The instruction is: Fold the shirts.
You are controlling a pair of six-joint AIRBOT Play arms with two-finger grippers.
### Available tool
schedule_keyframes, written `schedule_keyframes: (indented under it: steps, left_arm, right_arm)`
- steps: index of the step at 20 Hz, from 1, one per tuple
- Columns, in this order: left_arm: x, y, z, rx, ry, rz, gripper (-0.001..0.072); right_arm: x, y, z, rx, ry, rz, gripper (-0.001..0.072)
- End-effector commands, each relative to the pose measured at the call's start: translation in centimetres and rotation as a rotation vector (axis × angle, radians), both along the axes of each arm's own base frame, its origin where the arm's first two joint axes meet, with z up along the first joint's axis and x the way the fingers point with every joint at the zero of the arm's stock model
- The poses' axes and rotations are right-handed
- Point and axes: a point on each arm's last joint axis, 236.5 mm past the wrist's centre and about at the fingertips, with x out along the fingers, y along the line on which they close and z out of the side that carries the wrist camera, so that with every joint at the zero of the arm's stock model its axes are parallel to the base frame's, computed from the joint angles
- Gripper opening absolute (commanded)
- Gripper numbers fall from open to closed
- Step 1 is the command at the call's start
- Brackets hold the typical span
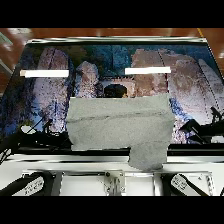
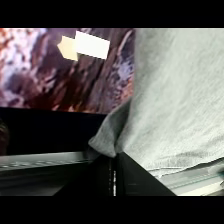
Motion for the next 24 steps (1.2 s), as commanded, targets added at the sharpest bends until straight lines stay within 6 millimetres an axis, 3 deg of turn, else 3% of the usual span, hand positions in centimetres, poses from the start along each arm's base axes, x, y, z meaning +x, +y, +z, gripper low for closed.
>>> schedule_keyframes:
  steps: [1, 5, 9, 15, 16, 17, 18, 19, 20, 24]
  left_arm:
    - [-0.1, -0.6, 0.9, -0.030, -0.010, -0.067, 0.0032]
    - [0.4, -0.6, 1.3, -0.034, -0.024, -0.072, 0.0031]
    - [1.0, -0.6, 1.7, -0.032, -0.045, -0.071, 0.0031]
    - [1.5, -0.5, 2.1, -0.032, -0.058, -0.074, 0.0031]
    - [1.6, -0.5, 2.2, -0.032, -0.059, -0.075, 0.0031]
    - [1.7, -0.5, 2.3, -0.032, -0.063, -0.075, 0.0031]
    - [1.9, -0.5, 2.4, -0.030, -0.071, -0.077, 0.0031]
    - [2.4, -0.4, 2.6, -0.027, -0.093, -0.093, 0.0031]
    - [2.9, -0.3, 3.0, -0.023, -0.116, -0.106, 0.0031]
    - [7.1, 0.3, 5.9, 0.002, -0.240, -0.120, 0.0030]
  right_arm:
    - [-3.0, 3.4, -2.2, 0.109, 0.055, 0.056, 0.0688]
    - [-5.0, 5.4, -4.5, 0.151, 0.083, 0.049, 0.0687]
    - [-4.8, 5.4, -5.7, 0.134, 0.066, 0.017, 0.0687]
    - [-4.8, 9.1, -7.8, 0.126, 0.130, 0.176, 0.0687]
    - [-4.8, 9.4, -8.0, 0.123, 0.134, 0.192, 0.0586]
    - [-4.7, 9.7, -7.9, 0.119, 0.130, 0.209, 0.0351]
    - [-4.4, 9.8, -7.5, 0.122, 0.120, 0.218, 0.0171]
    - [-3.7, 10.1, -6.6, 0.139, 0.090, 0.233, 0.0093]
    - [-2.8, 10.2, -5.4, 0.144, 0.043, 0.265, 0.0056]
    - [3.2, 10.6, 0.8, 0.156, -0.187, 0.230, 0.0055]
